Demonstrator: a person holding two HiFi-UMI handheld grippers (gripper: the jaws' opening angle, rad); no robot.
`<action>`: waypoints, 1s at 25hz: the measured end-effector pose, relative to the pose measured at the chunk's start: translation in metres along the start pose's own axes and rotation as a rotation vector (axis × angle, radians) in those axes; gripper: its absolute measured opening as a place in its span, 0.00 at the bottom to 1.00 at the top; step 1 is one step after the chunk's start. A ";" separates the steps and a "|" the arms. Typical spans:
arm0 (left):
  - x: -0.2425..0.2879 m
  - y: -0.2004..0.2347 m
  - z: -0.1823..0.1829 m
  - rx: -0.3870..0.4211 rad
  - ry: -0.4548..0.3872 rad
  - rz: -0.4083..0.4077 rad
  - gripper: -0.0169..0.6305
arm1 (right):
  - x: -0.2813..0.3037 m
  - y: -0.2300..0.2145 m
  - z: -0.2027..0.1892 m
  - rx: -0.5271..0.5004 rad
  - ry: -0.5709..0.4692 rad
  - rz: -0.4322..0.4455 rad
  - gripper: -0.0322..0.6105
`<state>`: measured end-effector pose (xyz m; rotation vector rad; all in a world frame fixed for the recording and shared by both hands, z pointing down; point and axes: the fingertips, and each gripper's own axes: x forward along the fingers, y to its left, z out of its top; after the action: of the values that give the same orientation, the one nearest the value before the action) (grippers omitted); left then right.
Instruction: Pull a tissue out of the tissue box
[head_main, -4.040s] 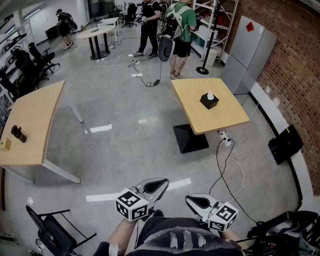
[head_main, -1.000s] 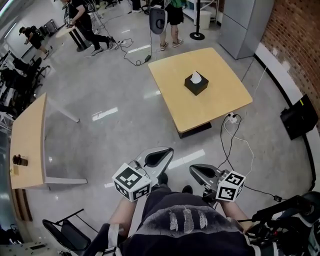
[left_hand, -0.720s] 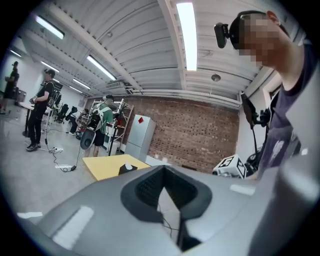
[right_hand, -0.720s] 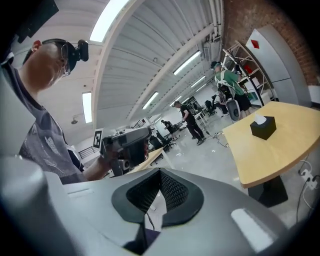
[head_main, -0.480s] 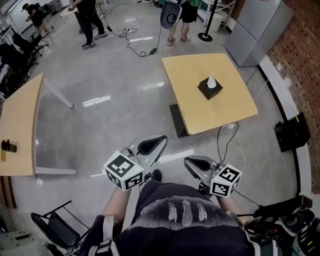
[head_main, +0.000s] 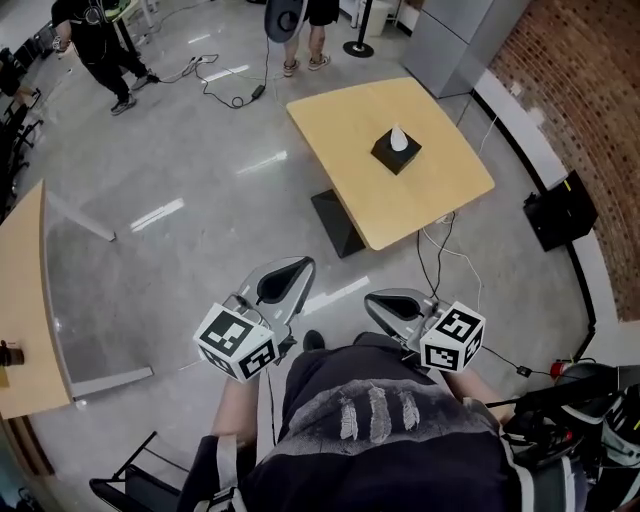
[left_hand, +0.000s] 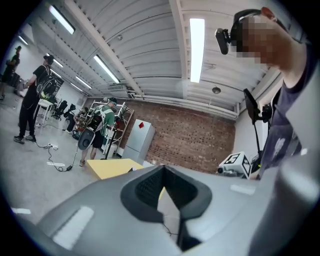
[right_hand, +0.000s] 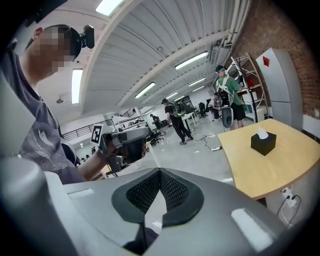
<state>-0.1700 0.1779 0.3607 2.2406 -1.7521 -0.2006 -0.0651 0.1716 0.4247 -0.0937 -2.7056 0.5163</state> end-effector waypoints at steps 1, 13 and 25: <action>0.002 0.001 0.001 -0.011 -0.009 -0.003 0.03 | 0.001 -0.001 0.000 -0.005 0.012 0.000 0.05; 0.003 0.025 0.004 -0.027 0.029 0.017 0.03 | 0.034 -0.009 0.013 0.027 -0.001 0.043 0.05; 0.098 0.024 -0.004 0.009 0.178 -0.037 0.03 | 0.027 -0.099 0.027 0.238 -0.145 0.046 0.05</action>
<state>-0.1666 0.0791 0.3787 2.2231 -1.6237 -0.0007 -0.0992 0.0738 0.4479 -0.0562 -2.7626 0.8864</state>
